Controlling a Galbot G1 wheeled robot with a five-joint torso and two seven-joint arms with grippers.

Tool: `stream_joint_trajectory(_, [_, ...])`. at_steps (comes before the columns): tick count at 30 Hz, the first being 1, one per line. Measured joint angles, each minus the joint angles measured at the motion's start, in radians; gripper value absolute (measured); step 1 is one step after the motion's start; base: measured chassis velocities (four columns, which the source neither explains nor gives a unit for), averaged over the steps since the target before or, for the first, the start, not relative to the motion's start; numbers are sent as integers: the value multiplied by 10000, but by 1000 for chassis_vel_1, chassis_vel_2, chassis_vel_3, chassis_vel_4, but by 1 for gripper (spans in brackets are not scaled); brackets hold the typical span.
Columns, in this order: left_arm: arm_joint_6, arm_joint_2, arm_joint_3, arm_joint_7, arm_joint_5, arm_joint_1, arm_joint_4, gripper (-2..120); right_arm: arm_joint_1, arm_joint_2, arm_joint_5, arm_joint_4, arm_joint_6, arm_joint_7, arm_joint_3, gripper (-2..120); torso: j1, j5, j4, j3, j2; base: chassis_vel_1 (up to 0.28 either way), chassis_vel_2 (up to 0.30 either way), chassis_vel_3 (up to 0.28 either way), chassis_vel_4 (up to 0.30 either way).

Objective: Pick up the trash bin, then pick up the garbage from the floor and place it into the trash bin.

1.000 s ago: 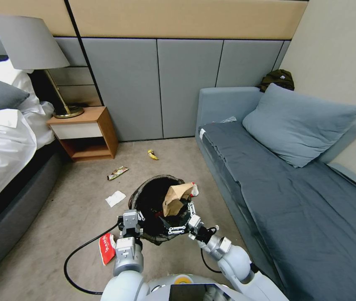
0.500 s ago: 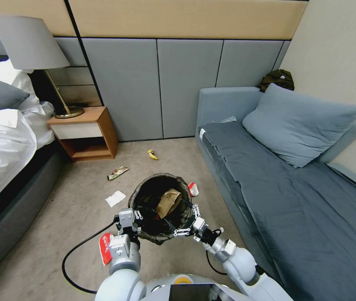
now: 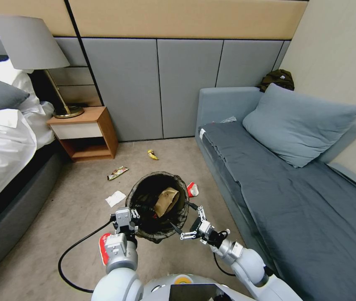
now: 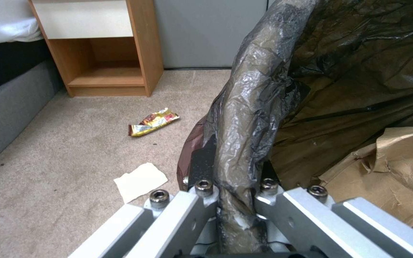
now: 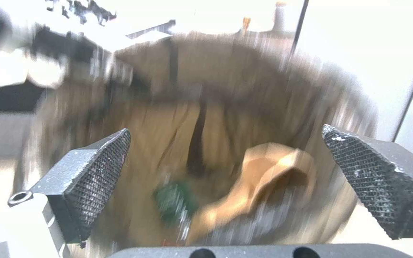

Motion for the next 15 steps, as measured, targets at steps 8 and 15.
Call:
stream_joint_trajectory(8, [-126,16,-97,-8,43,-49,303,0,-919,913,-407,1108,491,1432,787,100,0,-1,-2,0,0,0,0,0,0])
stream_joint_trajectory(15, [-146,14,-122,-12,87,-32,317,0,-1611,1749,-564,1194,855,2955,1218,100,0,-1,-3,0,0,0,0,0,0])
